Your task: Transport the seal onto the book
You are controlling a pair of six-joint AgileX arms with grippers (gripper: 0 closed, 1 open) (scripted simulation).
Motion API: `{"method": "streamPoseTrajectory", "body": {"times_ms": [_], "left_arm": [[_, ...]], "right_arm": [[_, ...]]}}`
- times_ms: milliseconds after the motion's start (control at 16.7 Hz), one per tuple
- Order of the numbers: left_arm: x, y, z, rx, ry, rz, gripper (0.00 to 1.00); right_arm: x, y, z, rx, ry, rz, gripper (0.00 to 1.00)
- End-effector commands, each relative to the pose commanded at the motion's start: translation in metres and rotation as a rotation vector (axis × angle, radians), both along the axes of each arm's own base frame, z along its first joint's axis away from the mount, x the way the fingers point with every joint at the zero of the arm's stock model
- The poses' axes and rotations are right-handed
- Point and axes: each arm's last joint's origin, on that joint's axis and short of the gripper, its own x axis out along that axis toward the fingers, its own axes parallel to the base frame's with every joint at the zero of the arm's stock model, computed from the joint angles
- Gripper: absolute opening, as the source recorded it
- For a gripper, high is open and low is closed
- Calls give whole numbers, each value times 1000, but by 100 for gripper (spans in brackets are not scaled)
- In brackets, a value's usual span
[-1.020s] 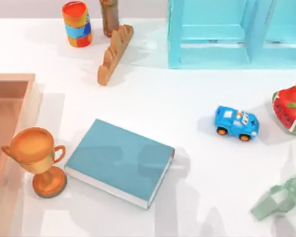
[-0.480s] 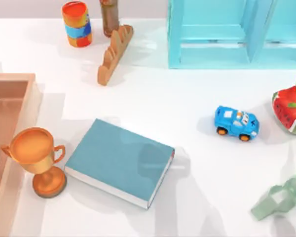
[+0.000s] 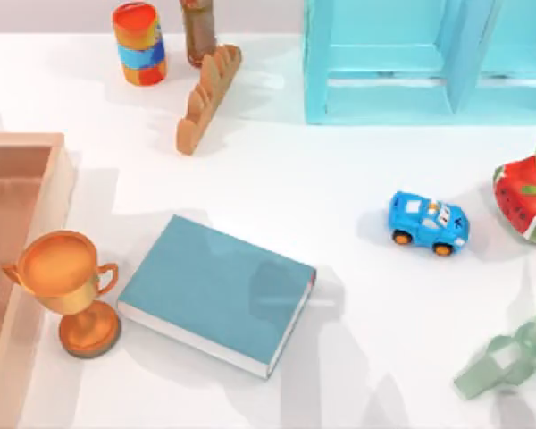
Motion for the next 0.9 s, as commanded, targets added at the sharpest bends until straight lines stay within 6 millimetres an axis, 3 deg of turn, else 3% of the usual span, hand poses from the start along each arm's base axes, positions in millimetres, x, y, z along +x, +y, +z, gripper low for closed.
{"method": "streamPoseTrajectory", "body": {"times_ms": [480, 600, 840, 900], "left_arm": [[1, 2, -85, 1, -6, 2, 100], [-1, 2, -95, 0, -2, 2, 100], [-1, 1, -95, 0, -1, 2, 100], [-1, 1, -95, 0, -1, 2, 92]], "right_arm": [[0, 0, 0, 0, 0, 0, 100], [0, 0, 0, 0, 0, 0, 100], [0, 0, 0, 0, 0, 0, 100], [0, 0, 0, 0, 0, 0, 100]]}}
